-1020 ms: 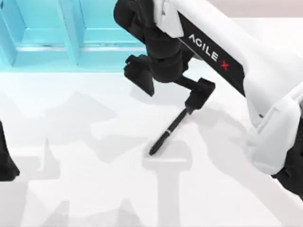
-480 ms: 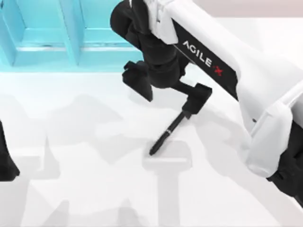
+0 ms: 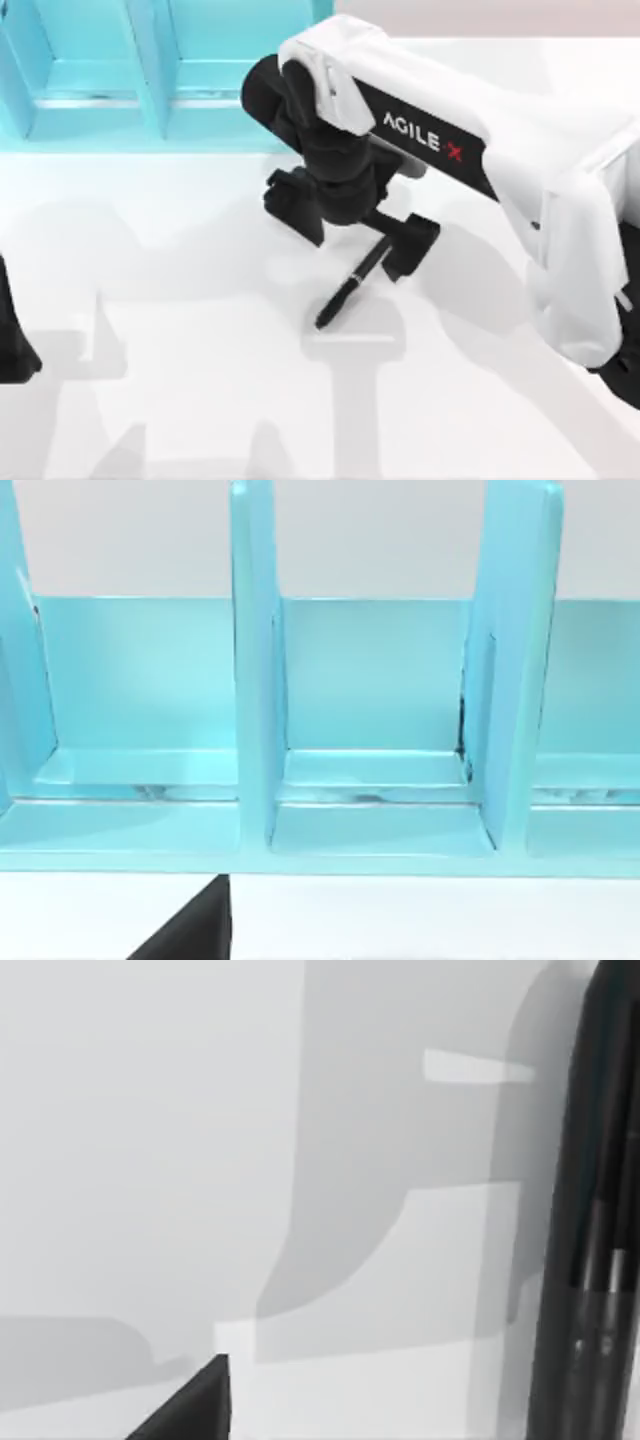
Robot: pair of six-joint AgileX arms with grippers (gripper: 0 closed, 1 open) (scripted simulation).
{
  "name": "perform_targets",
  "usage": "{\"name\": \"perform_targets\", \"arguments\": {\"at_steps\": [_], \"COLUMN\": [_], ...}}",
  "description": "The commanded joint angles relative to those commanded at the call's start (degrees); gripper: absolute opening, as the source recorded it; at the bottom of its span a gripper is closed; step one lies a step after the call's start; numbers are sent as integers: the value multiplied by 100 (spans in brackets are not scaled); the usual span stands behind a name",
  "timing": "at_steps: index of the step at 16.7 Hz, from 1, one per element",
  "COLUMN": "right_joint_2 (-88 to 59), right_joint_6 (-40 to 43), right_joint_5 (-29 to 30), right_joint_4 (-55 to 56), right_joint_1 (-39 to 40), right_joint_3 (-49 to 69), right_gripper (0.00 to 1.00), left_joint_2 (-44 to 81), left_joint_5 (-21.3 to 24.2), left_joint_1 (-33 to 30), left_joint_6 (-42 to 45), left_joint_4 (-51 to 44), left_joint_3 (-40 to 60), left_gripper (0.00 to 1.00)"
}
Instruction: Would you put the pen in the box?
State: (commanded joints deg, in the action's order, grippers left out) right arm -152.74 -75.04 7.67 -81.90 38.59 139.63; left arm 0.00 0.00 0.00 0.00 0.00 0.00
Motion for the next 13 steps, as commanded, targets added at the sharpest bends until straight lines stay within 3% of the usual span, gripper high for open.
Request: {"name": "perform_targets", "arguments": {"at_steps": [5,10,13], "right_joint_2": [306,333,333], "right_joint_6": [33,37,37], "right_joint_5": [-1,-2,-2], "right_joint_4": [1113,1235,1235], "right_joint_1": [-29,-32,-32], "right_joint_3": [-1398,-1532,-1532], "right_gripper": [100,100,77], "left_joint_2": [0,0,0], "left_joint_5": [0,0,0], "left_joint_1": [0,0,0], "left_joint_6": [0,0,0], "left_joint_4": [0,0,0], "left_joint_3": [0,0,0], "left_gripper": [100,100,100]}}
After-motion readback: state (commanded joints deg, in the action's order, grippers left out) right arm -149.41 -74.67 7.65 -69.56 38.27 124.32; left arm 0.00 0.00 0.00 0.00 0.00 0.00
